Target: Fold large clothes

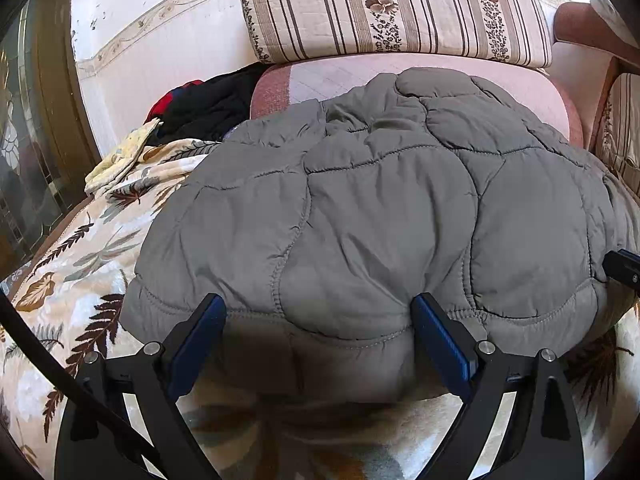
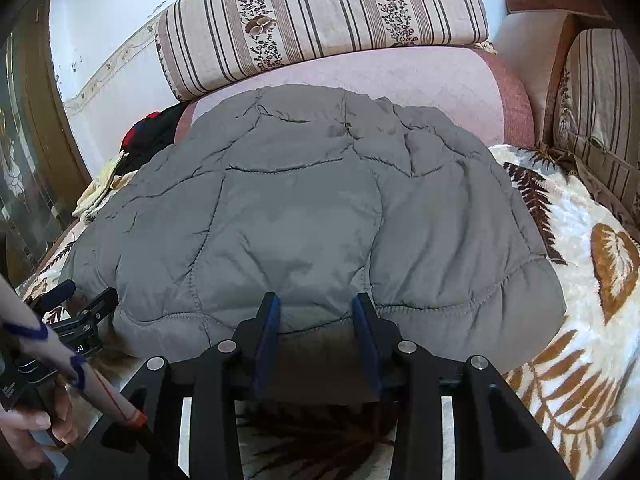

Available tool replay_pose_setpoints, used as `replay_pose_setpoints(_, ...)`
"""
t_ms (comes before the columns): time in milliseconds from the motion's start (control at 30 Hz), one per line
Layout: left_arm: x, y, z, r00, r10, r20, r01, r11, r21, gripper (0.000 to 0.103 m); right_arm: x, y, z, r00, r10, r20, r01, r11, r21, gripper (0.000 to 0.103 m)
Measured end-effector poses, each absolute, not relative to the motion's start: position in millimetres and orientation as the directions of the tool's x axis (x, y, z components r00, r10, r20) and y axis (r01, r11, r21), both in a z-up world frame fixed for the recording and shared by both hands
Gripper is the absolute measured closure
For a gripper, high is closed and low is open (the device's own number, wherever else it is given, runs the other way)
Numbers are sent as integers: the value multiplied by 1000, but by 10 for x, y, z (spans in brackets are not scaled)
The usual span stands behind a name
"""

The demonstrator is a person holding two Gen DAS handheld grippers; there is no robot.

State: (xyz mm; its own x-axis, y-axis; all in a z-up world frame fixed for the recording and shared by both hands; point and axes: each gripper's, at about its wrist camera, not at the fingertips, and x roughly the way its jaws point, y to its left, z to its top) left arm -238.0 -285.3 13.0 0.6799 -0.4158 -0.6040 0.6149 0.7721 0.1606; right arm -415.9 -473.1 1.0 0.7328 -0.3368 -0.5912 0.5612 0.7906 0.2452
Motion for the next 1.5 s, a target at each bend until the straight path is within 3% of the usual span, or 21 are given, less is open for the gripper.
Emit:
replay_pose_setpoints(933, -2378, -2857, 124, 679, -417, -604, 616, 771, 160, 8, -4176, -4731, 29, 743, -317, -590, 546, 796, 260, 53)
replay_pose_setpoints(1267, -2123, -2661, 279, 655, -436, -617, 595, 801, 66, 7, -4353, -4913, 85, 746, -327, -581, 574, 757, 312, 52)
replay_pose_setpoints(1400, -1829, -2423, 339, 680, -377, -629, 498, 867, 19, 7, -4518, -5108, 116, 714, -393, -579, 646, 688, 330, 48)
replay_pose_setpoints(1500, -1559, -2223, 289, 639, -336, -692, 414, 908, -59, 7, -4666, -5281, 102, 708, -399, -583, 675, 624, 394, 48)
